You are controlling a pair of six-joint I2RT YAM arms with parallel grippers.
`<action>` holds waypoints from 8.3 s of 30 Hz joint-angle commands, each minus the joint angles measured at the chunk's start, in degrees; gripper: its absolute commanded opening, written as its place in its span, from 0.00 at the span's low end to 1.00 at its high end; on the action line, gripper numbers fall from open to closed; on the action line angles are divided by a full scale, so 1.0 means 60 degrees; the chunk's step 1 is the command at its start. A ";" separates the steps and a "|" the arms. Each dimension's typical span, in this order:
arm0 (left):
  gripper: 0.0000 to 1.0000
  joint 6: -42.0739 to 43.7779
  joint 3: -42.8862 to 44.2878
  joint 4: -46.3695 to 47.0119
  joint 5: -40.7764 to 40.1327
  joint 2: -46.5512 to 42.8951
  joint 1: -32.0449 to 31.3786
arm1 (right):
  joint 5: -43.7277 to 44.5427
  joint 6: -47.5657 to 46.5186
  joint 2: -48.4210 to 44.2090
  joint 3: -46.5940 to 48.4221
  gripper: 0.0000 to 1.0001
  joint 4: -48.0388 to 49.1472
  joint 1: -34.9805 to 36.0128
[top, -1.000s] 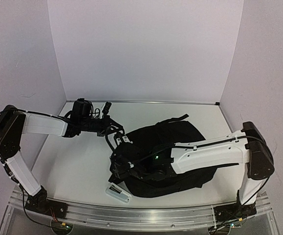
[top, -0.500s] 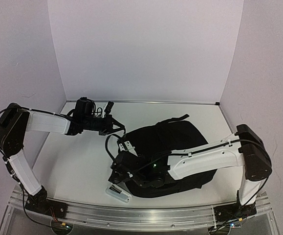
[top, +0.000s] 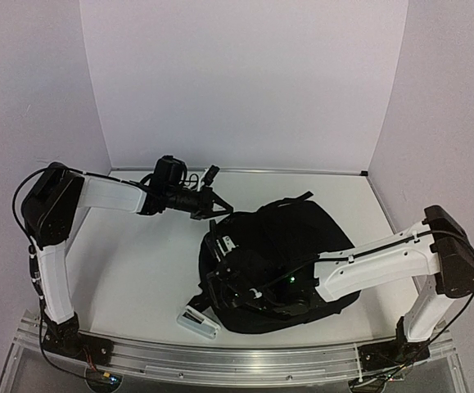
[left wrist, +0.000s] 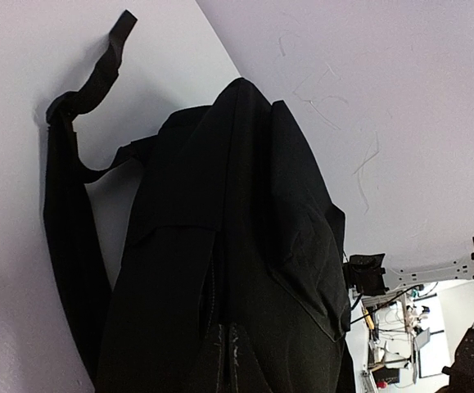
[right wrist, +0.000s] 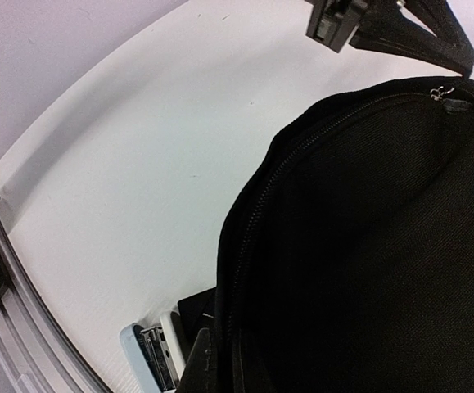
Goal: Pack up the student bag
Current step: Zip the student bag at the center of the board, then adjust the student bag at the center of the board, then unzip the student bag at the center of the board.
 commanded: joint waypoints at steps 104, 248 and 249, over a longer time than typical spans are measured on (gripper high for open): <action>0.00 -0.2382 -0.5010 -0.0363 -0.4168 -0.4591 0.0721 | -0.1749 -0.0651 -0.4601 -0.0947 0.63 -0.1886 -0.3199; 0.50 0.2755 0.1691 -0.7248 -0.8221 -0.1625 -0.2448 | -0.6459 0.3842 -0.3468 -0.4734 0.76 0.1092 -0.6621; 0.39 0.2565 0.1646 -0.7334 -0.8774 -0.1654 -0.2441 | -0.6350 0.3799 -0.3275 -0.4639 0.72 0.1197 -0.6620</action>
